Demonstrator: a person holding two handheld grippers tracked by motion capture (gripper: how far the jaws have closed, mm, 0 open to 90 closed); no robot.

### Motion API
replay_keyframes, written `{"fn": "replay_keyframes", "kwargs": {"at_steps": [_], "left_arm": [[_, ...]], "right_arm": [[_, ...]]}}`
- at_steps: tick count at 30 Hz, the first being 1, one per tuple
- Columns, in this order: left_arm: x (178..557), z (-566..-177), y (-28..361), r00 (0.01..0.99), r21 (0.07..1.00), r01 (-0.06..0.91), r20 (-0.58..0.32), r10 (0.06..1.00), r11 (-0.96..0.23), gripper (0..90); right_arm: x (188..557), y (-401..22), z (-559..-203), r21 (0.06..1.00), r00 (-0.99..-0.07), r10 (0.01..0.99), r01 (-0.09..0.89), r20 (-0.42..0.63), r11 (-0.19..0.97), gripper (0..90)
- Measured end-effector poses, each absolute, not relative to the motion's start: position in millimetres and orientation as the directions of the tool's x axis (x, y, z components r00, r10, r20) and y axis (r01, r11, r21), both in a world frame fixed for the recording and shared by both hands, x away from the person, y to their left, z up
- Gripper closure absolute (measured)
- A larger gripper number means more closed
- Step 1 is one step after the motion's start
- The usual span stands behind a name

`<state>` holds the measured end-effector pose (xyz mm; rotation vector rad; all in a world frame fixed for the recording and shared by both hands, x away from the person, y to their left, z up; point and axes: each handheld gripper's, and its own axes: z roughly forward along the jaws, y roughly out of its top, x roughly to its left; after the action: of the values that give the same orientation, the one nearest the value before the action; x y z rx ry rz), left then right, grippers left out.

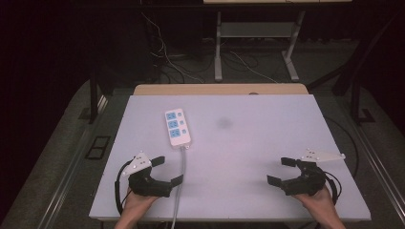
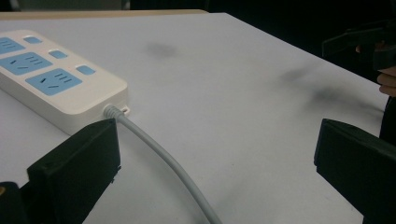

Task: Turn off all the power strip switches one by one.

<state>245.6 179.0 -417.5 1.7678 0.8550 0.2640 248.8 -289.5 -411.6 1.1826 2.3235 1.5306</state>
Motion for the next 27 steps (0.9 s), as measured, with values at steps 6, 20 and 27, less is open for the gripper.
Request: {"fn": "replay_keyframes", "kwargs": {"at_steps": [6,20,27], "left_arm": [[243.9,-417.2,180.7,0.714,0.898,0.418,-0.233,0.661,-0.135,0.0],[243.9,-416.4,181.2,0.718,0.889,0.430,-0.233,0.656,-0.155,0.0],[245.7,-412.3,179.3,0.726,0.879,0.438,-0.222,0.651,-0.189,0.0]], "right_arm": [[249.7,-289.4,-412.1,0.821,-0.691,0.655,0.540,0.307,0.186,1.0],[249.1,-287.4,-413.2,0.817,-0.702,0.646,0.539,0.300,0.206,1.0],[249.1,-288.1,-414.0,0.814,-0.699,0.648,0.542,0.302,0.206,1.0]]}}
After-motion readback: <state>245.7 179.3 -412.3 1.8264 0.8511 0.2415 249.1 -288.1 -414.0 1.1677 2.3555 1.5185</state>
